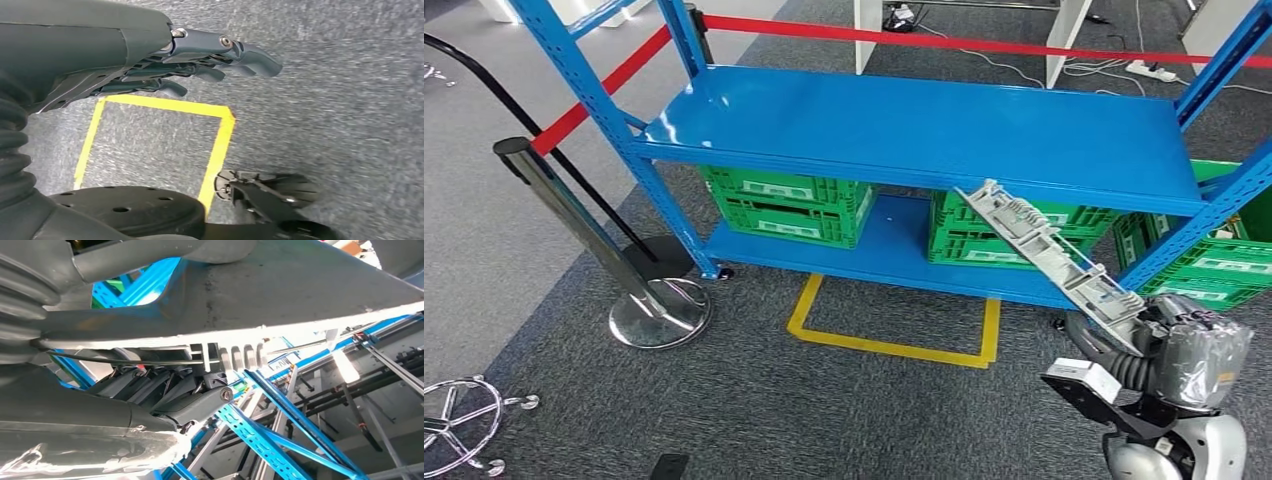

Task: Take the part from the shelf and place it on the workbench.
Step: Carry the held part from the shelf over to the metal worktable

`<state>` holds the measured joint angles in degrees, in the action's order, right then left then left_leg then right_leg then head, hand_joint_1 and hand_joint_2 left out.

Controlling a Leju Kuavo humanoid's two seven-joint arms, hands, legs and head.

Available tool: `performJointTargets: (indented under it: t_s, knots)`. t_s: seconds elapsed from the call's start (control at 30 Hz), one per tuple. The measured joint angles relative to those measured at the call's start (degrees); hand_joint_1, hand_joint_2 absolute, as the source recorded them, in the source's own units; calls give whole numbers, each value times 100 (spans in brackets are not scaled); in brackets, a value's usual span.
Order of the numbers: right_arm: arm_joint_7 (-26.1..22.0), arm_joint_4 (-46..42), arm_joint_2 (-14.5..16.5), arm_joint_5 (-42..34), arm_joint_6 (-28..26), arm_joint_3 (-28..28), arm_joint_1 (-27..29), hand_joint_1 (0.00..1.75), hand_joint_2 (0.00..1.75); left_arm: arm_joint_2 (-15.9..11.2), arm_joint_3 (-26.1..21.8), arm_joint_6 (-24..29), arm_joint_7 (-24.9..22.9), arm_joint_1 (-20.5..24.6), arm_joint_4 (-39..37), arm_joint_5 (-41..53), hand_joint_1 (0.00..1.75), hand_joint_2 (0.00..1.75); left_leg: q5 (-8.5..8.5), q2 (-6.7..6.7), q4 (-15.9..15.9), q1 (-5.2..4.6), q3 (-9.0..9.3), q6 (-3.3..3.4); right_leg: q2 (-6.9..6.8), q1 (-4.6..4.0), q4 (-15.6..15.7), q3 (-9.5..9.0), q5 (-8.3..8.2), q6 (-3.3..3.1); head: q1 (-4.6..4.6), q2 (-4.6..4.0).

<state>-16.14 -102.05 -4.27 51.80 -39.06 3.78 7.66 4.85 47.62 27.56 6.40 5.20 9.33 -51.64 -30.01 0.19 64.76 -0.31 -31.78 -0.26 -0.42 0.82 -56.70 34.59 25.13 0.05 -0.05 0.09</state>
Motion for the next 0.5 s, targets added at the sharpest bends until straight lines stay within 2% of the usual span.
performJointTargets:
  t_s: [0.03,0.07,0.1,0.13,0.17,0.2,0.23,0.27,0.33,0.37,0.4,0.43,0.47,0.5]
  knots:
    - [1,2,-3,0,-1,-1,1,175,175,-11,1,-1,0,7,0,0,0,175,14,-4,-430,-14,304,48,1,-7,-9,43,-49,23,2,0]
    - [1,2,-6,0,-2,-2,0,175,175,-20,1,-2,0,15,0,-1,0,175,-12,-8,-757,-32,519,84,-3,-10,-14,75,-102,53,4,0]
    - [0,3,-8,0,-3,-2,-2,175,175,-27,1,-2,0,21,0,0,0,175,-45,-11,-947,-51,625,112,-10,-5,-12,98,-156,86,3,0]
    - [-1,3,-11,0,-3,-3,-3,175,175,-27,1,-2,0,21,0,0,0,175,-35,-10,-1026,-64,630,131,-15,0,-1,117,-217,123,3,0]
    - [-1,4,-14,-1,-4,-6,-1,175,175,-22,1,-2,0,18,0,0,0,175,18,-1,-1041,-61,582,154,-15,11,6,149,-252,154,-1,0]
    - [-3,7,-18,-2,-4,-13,4,175,175,-20,0,-1,-1,14,-1,-1,0,175,87,10,-1057,-56,524,190,-8,19,-21,196,-203,183,-1,0]
    - [-4,9,-23,-3,-5,-21,10,175,175,-18,-1,-1,-2,10,-1,-1,0,175,164,22,-1078,-46,456,228,2,22,-131,269,-46,208,8,0]
    - [-4,13,-30,-4,-5,-30,16,175,175,-15,-1,-1,-3,10,-2,-1,0,175,243,34,-1093,-38,376,261,12,26,-364,364,217,228,17,0]
    - [-3,22,-41,-5,-6,-40,23,175,175,-14,0,-2,-4,10,-2,-1,0,175,388,38,-1084,-49,189,298,19,28,-1108,550,782,268,38,0]
    - [-2,30,-45,-7,-6,-42,25,175,175,-12,1,-2,-4,10,-2,-1,0,175,462,38,-1076,-54,92,300,20,27,-1445,585,908,284,41,0]
    - [1,38,-48,-8,-5,-44,25,175,175,-11,1,-2,-4,9,-2,-1,0,175,532,39,-1063,-57,-7,295,21,27,-1636,552,892,295,44,0]
    - [4,46,-51,-9,-5,-46,23,175,175,-11,1,-2,-4,9,-2,-1,0,175,595,39,-1045,-58,-103,286,20,27,-1626,427,765,298,49,0]
    - [7,52,-54,-9,-4,-48,17,175,175,-10,1,-2,-4,9,-2,-1,0,175,655,38,-1019,-58,-192,272,20,28,-1404,192,605,294,49,0]
    - [9,56,-57,-9,-4,-48,5,175,175,-10,1,-2,-4,11,-2,-1,0,175,707,37,-984,-61,-275,253,19,27,-1023,-131,513,282,51,0]
